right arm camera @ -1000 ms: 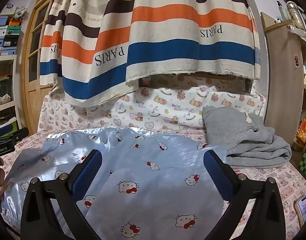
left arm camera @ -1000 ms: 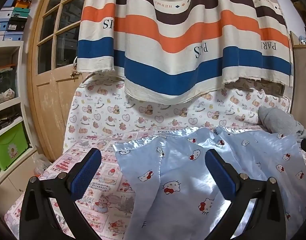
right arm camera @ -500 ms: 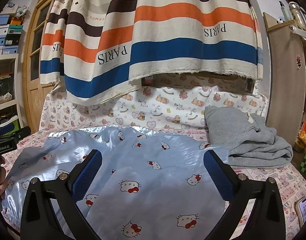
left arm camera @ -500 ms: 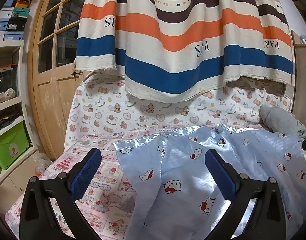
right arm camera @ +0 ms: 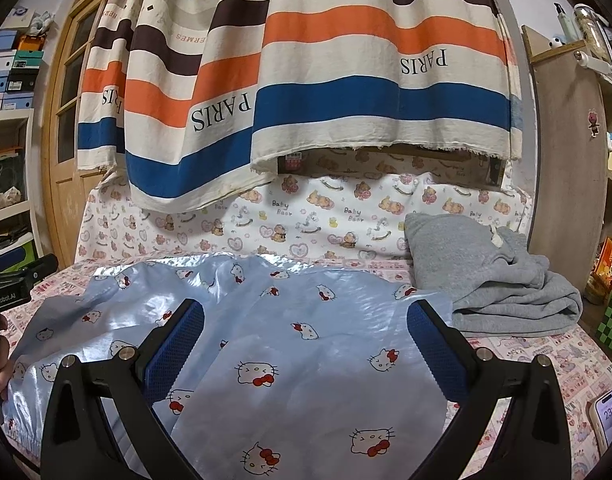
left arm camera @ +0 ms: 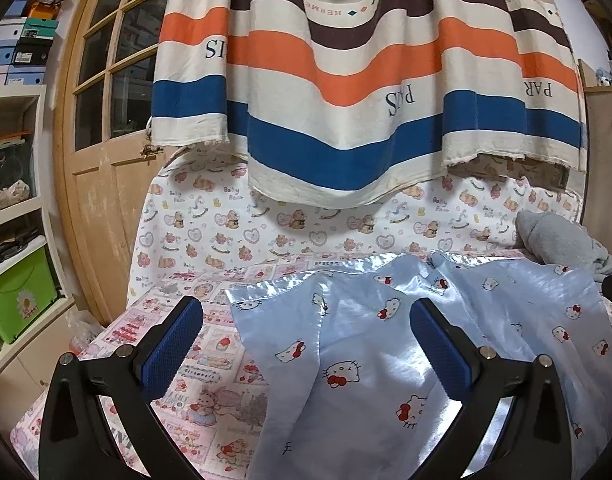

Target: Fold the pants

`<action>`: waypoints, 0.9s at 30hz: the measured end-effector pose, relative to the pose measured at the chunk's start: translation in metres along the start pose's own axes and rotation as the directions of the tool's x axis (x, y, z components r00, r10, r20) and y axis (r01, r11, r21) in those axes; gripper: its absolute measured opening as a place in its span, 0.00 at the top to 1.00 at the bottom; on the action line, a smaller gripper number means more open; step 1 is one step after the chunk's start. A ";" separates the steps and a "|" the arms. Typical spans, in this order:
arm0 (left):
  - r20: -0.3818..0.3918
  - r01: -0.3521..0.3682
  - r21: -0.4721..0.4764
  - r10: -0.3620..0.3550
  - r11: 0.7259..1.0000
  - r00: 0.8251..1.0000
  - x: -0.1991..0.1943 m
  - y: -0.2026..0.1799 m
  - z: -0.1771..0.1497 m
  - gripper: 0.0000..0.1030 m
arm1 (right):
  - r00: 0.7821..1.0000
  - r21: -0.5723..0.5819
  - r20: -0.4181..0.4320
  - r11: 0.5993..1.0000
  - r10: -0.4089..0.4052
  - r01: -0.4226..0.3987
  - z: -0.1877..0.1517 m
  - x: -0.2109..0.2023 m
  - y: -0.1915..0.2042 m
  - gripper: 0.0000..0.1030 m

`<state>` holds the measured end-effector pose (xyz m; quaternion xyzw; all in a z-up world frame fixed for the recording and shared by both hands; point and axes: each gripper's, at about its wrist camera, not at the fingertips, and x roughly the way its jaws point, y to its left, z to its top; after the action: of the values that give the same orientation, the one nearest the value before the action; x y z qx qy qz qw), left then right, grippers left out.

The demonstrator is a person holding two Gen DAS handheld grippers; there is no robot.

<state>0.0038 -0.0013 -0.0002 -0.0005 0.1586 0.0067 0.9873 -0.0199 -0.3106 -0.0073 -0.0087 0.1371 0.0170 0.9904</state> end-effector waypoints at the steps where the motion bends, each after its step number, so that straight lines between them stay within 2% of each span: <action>1: 0.002 -0.001 0.003 0.001 1.000 1.000 0.000 -0.001 0.000 0.00 | 1.000 0.000 -0.001 1.000 0.000 0.000 0.000 0.000 0.000 0.01; 27: -0.003 0.002 -0.001 -0.002 1.000 1.000 -0.003 0.000 -0.001 0.00 | 1.000 0.001 -0.012 1.000 -0.001 0.001 -0.001 0.001 -0.001 0.01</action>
<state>0.0005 -0.0014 0.0001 -0.0010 0.1601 0.0060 0.9871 -0.0189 -0.3113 -0.0086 -0.0082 0.1432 0.0161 0.9895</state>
